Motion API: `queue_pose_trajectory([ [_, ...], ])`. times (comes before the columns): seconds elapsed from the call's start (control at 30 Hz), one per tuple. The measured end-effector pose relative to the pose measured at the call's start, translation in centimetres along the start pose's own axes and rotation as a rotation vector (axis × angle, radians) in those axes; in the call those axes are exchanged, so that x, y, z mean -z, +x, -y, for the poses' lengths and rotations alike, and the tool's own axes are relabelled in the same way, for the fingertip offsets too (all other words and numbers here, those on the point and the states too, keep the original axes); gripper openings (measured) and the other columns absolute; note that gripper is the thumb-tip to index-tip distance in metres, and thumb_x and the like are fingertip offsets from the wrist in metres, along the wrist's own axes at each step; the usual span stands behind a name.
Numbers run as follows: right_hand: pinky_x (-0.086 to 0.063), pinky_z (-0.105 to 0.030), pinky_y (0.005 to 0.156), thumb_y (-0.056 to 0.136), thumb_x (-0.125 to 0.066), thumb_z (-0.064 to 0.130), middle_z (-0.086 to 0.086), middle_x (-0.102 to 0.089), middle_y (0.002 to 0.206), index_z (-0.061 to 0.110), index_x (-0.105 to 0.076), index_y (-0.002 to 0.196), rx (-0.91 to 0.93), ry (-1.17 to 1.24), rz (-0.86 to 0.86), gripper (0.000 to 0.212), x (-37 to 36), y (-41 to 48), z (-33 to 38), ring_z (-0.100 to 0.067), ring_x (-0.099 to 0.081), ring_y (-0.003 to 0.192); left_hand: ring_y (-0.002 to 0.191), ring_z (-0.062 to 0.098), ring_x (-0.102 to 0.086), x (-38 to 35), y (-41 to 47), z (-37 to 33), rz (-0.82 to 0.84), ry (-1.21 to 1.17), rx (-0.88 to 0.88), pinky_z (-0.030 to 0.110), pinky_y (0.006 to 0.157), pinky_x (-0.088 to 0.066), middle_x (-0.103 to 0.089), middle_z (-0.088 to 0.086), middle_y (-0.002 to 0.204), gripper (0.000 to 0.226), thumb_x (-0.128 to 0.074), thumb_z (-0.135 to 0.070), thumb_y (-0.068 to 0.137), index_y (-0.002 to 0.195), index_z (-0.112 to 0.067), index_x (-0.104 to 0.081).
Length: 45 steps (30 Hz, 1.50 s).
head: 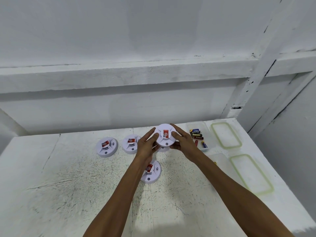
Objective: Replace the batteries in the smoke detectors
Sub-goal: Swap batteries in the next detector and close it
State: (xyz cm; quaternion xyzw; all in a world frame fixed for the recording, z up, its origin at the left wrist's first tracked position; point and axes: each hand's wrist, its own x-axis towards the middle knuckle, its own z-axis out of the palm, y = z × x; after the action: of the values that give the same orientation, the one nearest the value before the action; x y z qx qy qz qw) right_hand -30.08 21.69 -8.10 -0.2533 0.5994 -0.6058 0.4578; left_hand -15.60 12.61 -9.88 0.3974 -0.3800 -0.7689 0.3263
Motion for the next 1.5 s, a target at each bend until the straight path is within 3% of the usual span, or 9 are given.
queue_pose_trajectory([
  [0.2,-0.059,-0.035,0.076,0.1,-0.056,0.023,-0.002,-0.07,0.123,0.032,-0.061,0.133,-0.006,0.001,-0.009,0.034,-0.1,0.0,0.2,-0.026,-0.069,0.108,0.106,0.027,-0.074,-0.1,0.1,0.0,-0.006,0.01,-0.002,0.036,0.082,-0.062,-0.076,0.007,0.118,0.039,-0.072,-0.014,0.094,0.132,-0.017,-0.067],
  [0.57,-0.06,-0.041,0.085,0.1,-0.056,0.024,-0.001,-0.07,0.123,0.033,-0.06,0.133,0.0,-0.018,0.006,0.034,0.0,0.1,0.1,-0.027,-0.068,0.109,0.106,0.026,-0.074,0.0,0.1,0.0,0.003,-0.004,-0.003,0.04,0.088,-0.061,-0.076,0.006,0.116,0.038,-0.072,-0.014,0.094,0.132,-0.017,-0.067],
  [0.8,-0.059,-0.033,0.075,0.101,-0.054,0.026,0.001,-0.069,0.123,0.034,-0.059,0.134,0.001,-0.05,0.022,0.034,-0.2,-0.1,0.1,-0.024,-0.069,0.108,0.105,0.025,-0.074,0.3,-0.3,-0.1,0.005,-0.015,-0.006,0.037,0.083,-0.062,-0.077,0.005,0.115,0.037,-0.071,-0.015,0.095,0.131,-0.019,-0.067],
  [0.93,-0.058,-0.029,0.072,0.101,-0.051,0.038,0.003,-0.07,0.121,0.038,-0.061,0.129,-0.023,-0.142,0.035,0.029,-1.6,-0.1,0.0,-0.022,-0.069,0.105,0.103,0.024,-0.075,1.5,-0.9,-0.6,-0.027,-0.025,-0.024,0.032,0.076,-0.061,-0.078,0.005,0.11,0.031,-0.071,-0.015,0.095,0.125,-0.021,-0.069],
  [1.0,-0.061,-0.033,0.073,0.096,-0.056,0.047,0.001,-0.07,0.12,0.037,-0.064,0.124,0.002,-0.222,0.039,0.03,-3.0,-0.2,0.0,-0.021,-0.069,0.104,0.1,0.024,-0.075,2.7,-1.3,-0.9,-0.063,-0.019,-0.043,0.029,0.073,-0.061,-0.078,0.005,0.109,0.031,-0.069,-0.014,0.096,0.126,-0.019,-0.069],
  [1.1,-0.062,-0.038,0.075,0.084,-0.073,0.048,0.006,-0.074,0.1,0.032,-0.069,0.107,0.186,-0.43,0.089,0.028,-5.3,-0.4,0.0,-0.014,-0.071,0.091,0.101,0.024,-0.074,4.6,-2.0,-1.4,-0.106,0.013,-0.089,0.028,0.072,-0.059,-0.076,0.009,0.116,0.032,-0.065,-0.013,0.099,0.131,-0.014,-0.067],
  [1.2,-0.057,-0.033,0.08,0.063,-0.084,0.059,0.011,-0.072,0.1,0.031,-0.065,0.108,0.36,-0.736,0.203,0.056,-8.5,-0.4,-0.9,-0.01,-0.068,0.095,0.1,0.023,-0.073,7.3,-3.3,-1.8,-0.166,0.054,-0.133,0.027,0.067,-0.059,-0.075,0.009,0.117,0.031,-0.062,-0.012,0.1,0.131,-0.012,-0.067],
  [1.37,-0.044,-0.033,0.097,0.061,-0.073,0.071,0.007,-0.061,0.12,0.029,-0.056,0.127,0.417,-1.065,0.253,0.08,-12.8,-1.5,-3.4,-0.016,-0.046,0.114,0.099,0.023,-0.074,12.6,-5.9,-1.9,-0.284,0.18,-0.169,0.029,0.066,-0.059,-0.077,0.006,0.112,0.025,-0.061,-0.014,0.101,0.124,-0.014,-0.072],
  [1.5,-0.045,-0.033,0.089,0.056,-0.051,0.089,0.001,-0.061,0.111,0.022,-0.059,0.117,0.432,-1.299,0.218,0.092,-16.1,-2.5,-6.6,-0.021,-0.051,0.11,0.098,0.024,-0.074,16.9,-7.6,-1.2,-0.419,0.355,-0.196,0.035,0.07,-0.063,-0.077,0.006,0.109,0.022,-0.064,-0.015,0.098,0.118,-0.016,-0.075],
])
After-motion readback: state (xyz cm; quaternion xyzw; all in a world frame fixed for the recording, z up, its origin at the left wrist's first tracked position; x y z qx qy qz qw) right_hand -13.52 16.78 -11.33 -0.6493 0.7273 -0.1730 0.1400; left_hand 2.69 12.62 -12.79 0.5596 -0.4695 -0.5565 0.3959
